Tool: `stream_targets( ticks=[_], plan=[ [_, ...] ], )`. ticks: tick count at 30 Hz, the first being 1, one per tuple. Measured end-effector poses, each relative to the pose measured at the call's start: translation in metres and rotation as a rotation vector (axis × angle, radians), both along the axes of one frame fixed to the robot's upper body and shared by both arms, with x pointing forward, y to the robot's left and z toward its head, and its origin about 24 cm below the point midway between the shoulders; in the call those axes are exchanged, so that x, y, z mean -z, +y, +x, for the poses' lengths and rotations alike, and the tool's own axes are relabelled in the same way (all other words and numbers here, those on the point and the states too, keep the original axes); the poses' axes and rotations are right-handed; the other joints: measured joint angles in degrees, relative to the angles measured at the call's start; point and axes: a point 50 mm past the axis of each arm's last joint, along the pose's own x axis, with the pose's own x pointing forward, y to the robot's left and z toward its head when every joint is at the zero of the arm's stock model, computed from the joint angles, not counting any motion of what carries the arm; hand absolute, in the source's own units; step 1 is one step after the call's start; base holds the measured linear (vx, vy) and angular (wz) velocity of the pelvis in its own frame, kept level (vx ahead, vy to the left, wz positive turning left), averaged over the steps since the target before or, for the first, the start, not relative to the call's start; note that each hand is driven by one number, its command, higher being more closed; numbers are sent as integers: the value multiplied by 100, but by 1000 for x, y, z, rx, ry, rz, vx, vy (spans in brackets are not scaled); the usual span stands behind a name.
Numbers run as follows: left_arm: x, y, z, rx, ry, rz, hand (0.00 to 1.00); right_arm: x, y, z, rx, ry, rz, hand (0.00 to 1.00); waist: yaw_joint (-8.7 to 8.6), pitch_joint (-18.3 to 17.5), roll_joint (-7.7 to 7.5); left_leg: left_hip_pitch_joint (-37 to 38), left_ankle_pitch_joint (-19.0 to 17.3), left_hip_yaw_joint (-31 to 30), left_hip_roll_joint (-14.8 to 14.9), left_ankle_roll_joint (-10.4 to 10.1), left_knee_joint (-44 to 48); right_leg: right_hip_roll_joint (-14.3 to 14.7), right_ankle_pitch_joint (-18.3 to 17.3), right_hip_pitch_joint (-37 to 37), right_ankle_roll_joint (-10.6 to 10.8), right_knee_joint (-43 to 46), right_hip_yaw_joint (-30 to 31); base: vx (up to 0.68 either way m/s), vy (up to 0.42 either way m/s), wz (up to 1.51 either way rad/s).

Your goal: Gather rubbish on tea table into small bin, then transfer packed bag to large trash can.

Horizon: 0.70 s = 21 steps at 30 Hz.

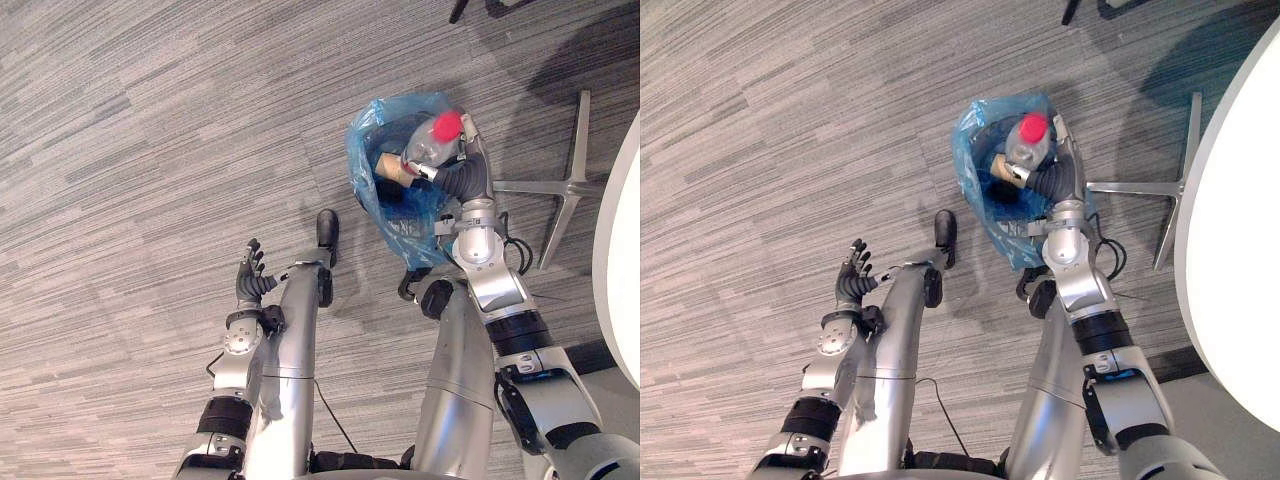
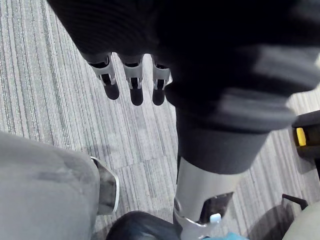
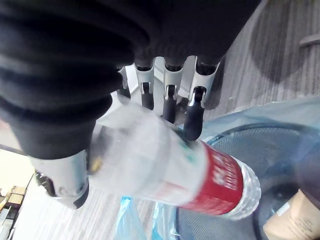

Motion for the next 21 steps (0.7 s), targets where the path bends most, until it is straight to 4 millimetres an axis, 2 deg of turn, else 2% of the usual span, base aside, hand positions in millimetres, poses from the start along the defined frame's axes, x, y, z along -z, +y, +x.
stream_targets(
  ticks=[7, 10, 13, 21],
  plan=[
    [0, 1, 0, -16, 3, 2, 0, 31, 9, -11, -2, 75, -79, 0, -8, -20, -47, 203, 22, 1, 84, -31, -57, 93, 4, 194, -6, -85, -14, -23, -20, -5],
    [1, 1, 0, -18, 4, 3, 0, 37, 16, -13, -23, 88, -132, 0, -75, -20, -109, 291, 49, -1, 119, -57, -161, 154, 14, 272, -18, -178, -21, -29, -37, -5],
    [1, 3, 0, -25, 5, 3, 0, 45, 23, -17, -67, 111, -189, 0, -118, -32, -232, 374, 70, 0, 167, -90, -206, 191, 25, 336, -38, -212, -41, -24, -47, -4],
    [3, 8, -1, -46, 17, 5, 0, 53, 32, -24, -150, 124, -373, 0, -113, -30, -238, 547, 96, -17, 186, -96, -289, 210, 66, 507, -109, -274, -81, -13, -21, 0]
  ],
)
